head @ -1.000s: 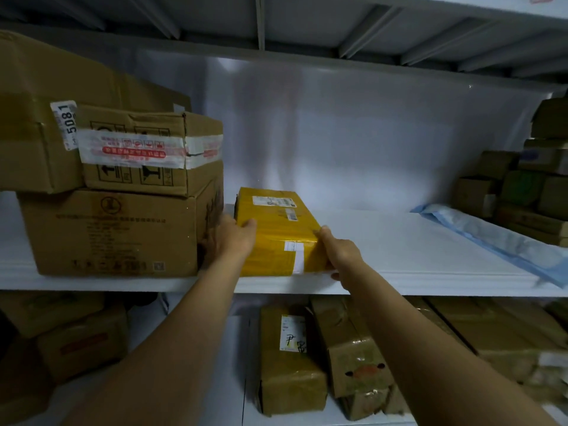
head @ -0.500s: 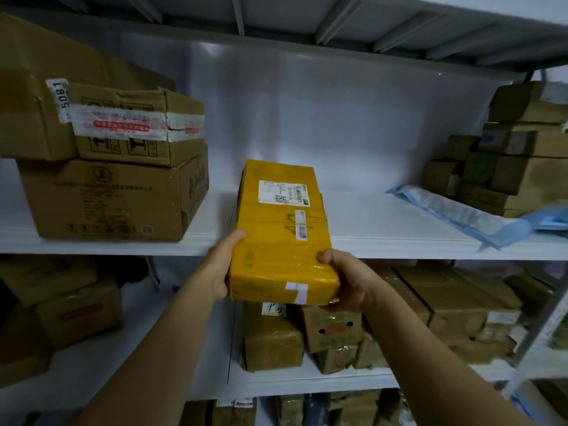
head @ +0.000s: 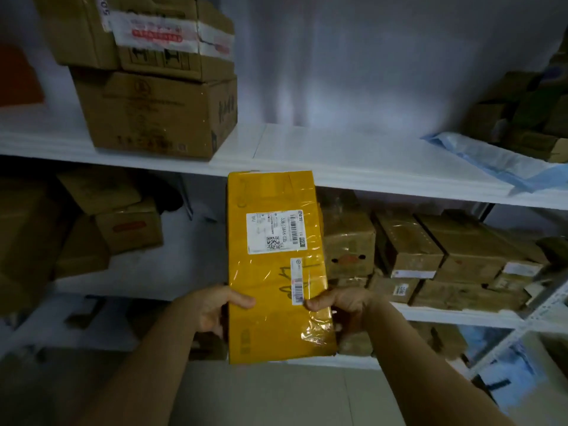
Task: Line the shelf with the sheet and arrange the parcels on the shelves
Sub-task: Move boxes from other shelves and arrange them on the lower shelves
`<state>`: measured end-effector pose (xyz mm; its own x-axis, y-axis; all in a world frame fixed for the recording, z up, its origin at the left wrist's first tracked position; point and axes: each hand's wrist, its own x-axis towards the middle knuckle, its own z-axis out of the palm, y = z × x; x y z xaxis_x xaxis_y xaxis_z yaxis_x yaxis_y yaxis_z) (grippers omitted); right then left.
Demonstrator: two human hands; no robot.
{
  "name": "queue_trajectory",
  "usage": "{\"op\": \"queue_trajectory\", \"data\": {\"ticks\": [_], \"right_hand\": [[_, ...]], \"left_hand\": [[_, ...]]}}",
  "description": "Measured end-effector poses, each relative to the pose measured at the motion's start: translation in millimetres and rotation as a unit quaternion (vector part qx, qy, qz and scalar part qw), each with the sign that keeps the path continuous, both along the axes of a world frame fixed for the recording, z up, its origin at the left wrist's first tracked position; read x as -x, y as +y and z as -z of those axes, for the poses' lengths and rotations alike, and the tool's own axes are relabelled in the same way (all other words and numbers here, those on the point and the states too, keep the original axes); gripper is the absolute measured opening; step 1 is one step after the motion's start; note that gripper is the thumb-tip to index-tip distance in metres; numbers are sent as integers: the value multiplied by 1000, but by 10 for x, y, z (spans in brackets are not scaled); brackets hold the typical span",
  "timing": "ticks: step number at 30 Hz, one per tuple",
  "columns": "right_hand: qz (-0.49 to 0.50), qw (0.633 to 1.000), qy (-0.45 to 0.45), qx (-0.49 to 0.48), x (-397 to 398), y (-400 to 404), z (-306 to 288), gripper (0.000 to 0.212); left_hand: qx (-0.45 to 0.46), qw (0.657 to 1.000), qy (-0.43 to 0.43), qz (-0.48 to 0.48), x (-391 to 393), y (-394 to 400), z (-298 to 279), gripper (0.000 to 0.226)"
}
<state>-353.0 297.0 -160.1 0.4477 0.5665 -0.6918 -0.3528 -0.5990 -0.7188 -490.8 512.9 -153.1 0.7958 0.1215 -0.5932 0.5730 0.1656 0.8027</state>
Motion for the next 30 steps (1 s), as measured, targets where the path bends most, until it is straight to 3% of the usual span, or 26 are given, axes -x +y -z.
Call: {"op": "queue_trajectory", "data": {"ticks": [2,4,6,9,11,17,21,23,27,30], "right_hand": [[-19,999,32,11,104,50,152,118],[-16,998,50,21,177,124,268,119],[-4,998,58,18,225,246,352,120],[39,996,80,17,248,475,419,101],[70,993,94,19,224,666,450,85],[152,981,123,15,-75,1314,635,85],[185,976,114,18,-369,1766,838,76],[198,973,118,18,-527,2005,1044,76],[240,964,117,-2,-729,2298,1355,71],[283,955,85,-22,-876,2458,1613,68]], "left_hand": [[17,999,27,-8,134,27,187,81],[32,998,49,-24,229,86,347,89],[36,997,53,-40,286,132,416,63],[48,993,57,-89,287,266,490,22],[62,988,49,-130,219,416,565,17],[66,974,42,-214,-213,976,866,50],[97,967,104,-210,-484,1451,1244,108],[111,962,106,-226,-672,1677,1426,118],[34,965,56,-253,-1015,1800,1464,71],[22,963,50,-266,-1339,1937,1720,66]]}}
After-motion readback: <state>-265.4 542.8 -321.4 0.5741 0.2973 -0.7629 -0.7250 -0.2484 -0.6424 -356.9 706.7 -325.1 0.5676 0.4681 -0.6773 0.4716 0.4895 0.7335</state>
